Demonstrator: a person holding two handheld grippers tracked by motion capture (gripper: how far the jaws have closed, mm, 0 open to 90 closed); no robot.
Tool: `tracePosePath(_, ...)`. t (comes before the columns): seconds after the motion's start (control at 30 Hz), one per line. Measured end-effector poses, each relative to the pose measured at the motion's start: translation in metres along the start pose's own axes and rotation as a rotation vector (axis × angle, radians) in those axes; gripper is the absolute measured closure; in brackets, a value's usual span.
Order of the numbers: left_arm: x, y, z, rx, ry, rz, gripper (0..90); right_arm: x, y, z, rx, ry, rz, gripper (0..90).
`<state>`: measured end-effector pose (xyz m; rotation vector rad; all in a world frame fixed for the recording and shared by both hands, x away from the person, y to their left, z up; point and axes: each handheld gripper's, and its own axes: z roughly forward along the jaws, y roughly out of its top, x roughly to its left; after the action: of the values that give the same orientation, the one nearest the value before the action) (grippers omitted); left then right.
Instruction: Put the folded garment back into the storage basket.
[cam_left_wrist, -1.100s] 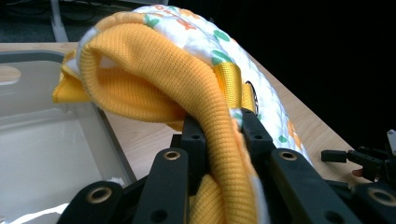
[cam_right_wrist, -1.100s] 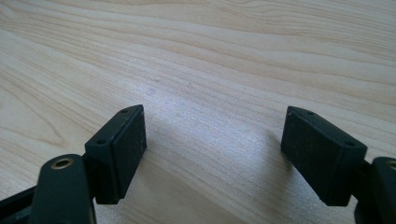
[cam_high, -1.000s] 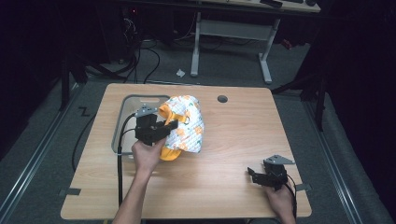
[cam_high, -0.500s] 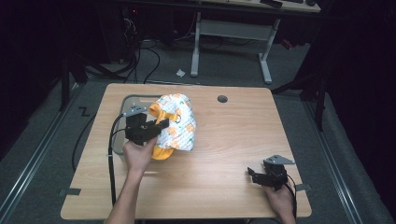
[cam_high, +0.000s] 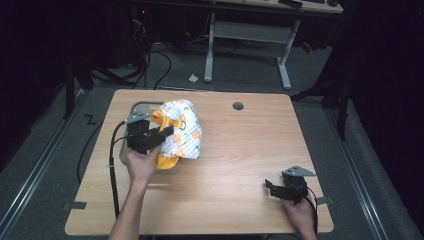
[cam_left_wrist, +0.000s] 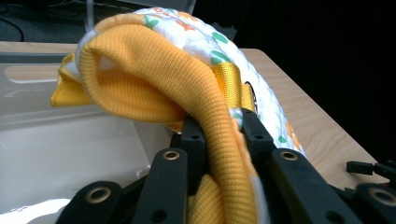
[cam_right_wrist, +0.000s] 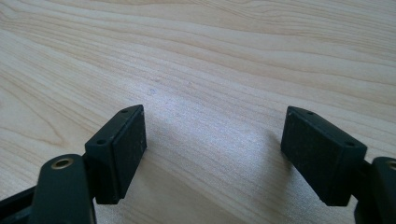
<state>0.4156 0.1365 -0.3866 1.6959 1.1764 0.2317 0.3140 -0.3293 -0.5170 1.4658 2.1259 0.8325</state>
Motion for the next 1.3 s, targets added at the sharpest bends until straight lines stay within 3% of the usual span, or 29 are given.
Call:
tracePosePath(0.77,0.039,-0.001,-0.007,0.034,0.072,-0.030,75.1,0.000,0.000,0.000,0.001,-0.002,0.002,22.6)
tracePosePath(1.3,0.060,-0.006,0.016,0.137,0.125,-0.029,75.2,0.000,0.000,0.000,-0.001,-0.003,0.002,22.7)
